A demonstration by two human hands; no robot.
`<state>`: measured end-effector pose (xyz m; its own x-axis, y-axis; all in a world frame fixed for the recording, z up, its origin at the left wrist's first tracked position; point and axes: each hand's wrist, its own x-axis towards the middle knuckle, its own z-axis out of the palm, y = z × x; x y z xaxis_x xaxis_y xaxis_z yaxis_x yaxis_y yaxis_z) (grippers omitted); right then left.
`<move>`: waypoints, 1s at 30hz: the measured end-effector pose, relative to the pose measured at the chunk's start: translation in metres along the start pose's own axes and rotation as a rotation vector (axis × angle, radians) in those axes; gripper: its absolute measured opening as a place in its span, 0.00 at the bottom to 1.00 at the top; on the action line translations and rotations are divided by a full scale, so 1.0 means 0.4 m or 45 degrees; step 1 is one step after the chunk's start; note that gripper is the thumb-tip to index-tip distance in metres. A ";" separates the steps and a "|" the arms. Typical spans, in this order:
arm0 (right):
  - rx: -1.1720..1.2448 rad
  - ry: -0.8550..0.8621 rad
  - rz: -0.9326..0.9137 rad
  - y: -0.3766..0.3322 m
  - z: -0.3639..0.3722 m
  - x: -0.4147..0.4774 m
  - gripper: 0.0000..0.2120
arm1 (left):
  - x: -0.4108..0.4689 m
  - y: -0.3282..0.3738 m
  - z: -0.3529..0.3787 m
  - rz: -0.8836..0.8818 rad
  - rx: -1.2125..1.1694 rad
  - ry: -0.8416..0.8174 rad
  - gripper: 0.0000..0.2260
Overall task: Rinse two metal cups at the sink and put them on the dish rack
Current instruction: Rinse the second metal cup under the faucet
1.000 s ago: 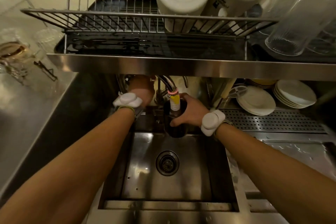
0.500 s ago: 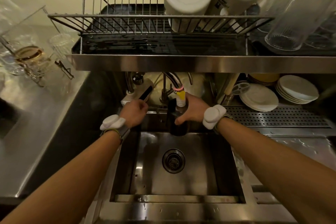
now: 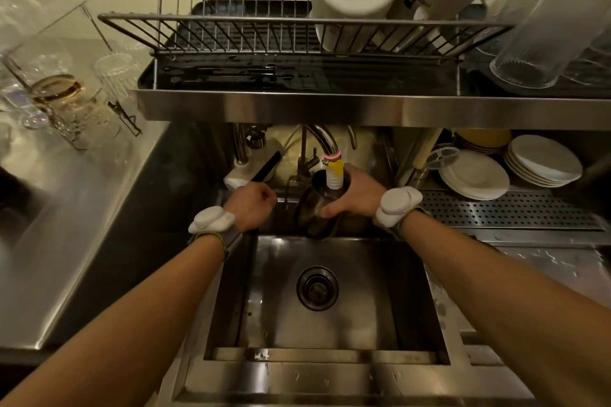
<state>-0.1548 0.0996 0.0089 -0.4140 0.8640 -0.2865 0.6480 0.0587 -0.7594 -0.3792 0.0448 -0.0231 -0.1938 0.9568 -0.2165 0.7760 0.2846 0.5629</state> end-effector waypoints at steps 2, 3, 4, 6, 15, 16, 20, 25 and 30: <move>-0.038 -0.055 0.007 0.007 -0.004 -0.004 0.35 | -0.002 0.002 0.001 -0.007 -0.006 -0.001 0.08; -0.046 -0.006 0.019 0.012 -0.009 -0.005 0.38 | -0.005 0.005 0.001 0.000 -0.003 0.001 0.08; -0.053 0.060 0.025 0.013 -0.007 -0.001 0.41 | -0.005 0.007 -0.001 0.005 -0.004 0.004 0.08; -0.067 0.090 -0.007 0.001 0.011 -0.002 0.43 | -0.003 0.006 -0.003 0.003 -0.006 -0.001 0.07; -0.058 0.086 -0.064 0.003 0.021 0.000 0.40 | -0.022 -0.005 0.001 -0.034 0.032 0.000 0.06; -0.068 0.004 -0.069 0.002 0.022 0.002 0.39 | -0.023 -0.005 0.000 -0.042 0.039 -0.003 0.06; -0.071 -0.045 -0.010 0.021 -0.002 -0.001 0.38 | -0.026 -0.006 -0.004 -0.046 0.023 0.017 0.07; -0.132 -0.070 -0.044 0.016 0.019 0.014 0.38 | -0.027 -0.007 0.003 -0.061 0.043 -0.016 0.07; -0.132 0.084 -0.051 0.027 0.004 0.011 0.40 | -0.034 -0.006 0.008 -0.059 0.028 -0.048 0.08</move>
<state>-0.1506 0.1031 -0.0015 -0.3999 0.8908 -0.2157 0.6959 0.1419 -0.7040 -0.3764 0.0309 -0.0240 -0.2076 0.9395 -0.2724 0.7798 0.3270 0.5338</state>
